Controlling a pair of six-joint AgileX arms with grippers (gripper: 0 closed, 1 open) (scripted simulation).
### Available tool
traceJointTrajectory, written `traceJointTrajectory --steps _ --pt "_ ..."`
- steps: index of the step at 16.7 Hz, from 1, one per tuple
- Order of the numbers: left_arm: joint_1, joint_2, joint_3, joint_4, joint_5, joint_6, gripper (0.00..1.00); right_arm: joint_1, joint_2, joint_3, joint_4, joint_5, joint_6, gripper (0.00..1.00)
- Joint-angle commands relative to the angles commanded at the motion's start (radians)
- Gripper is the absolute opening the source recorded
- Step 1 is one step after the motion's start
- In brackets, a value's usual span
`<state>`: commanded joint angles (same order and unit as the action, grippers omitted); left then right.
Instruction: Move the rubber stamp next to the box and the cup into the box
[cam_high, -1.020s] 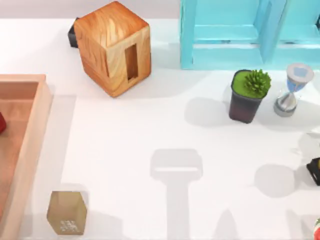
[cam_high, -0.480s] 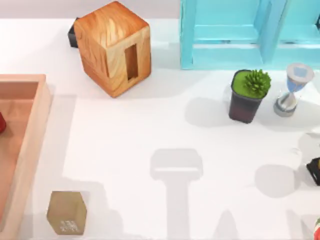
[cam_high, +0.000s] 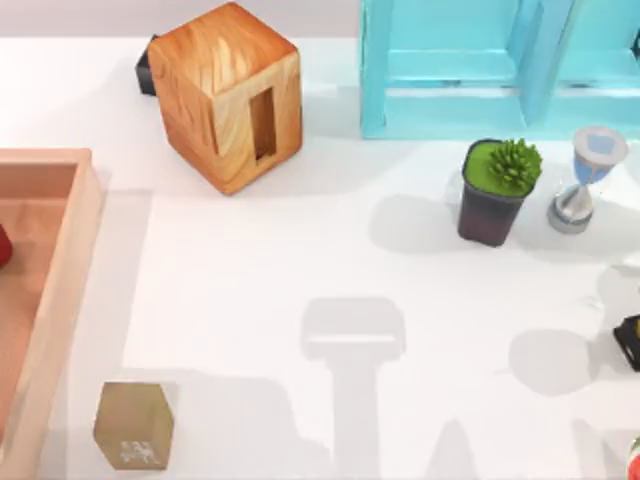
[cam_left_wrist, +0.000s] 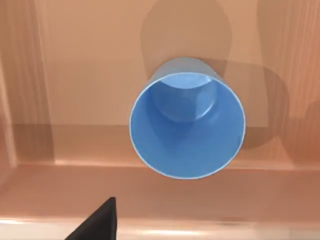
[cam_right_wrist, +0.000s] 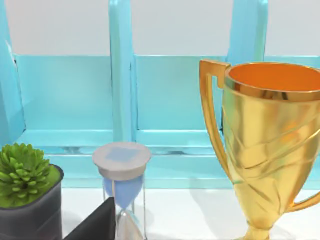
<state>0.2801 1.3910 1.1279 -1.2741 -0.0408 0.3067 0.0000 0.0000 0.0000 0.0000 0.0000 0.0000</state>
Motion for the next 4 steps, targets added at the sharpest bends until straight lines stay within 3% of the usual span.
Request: traceJointTrajectory --steps 4 --pt "0.006 -0.011 0.024 -0.048 0.013 0.002 1.00 0.000 0.000 0.000 0.000 0.000 0.000 1.00"
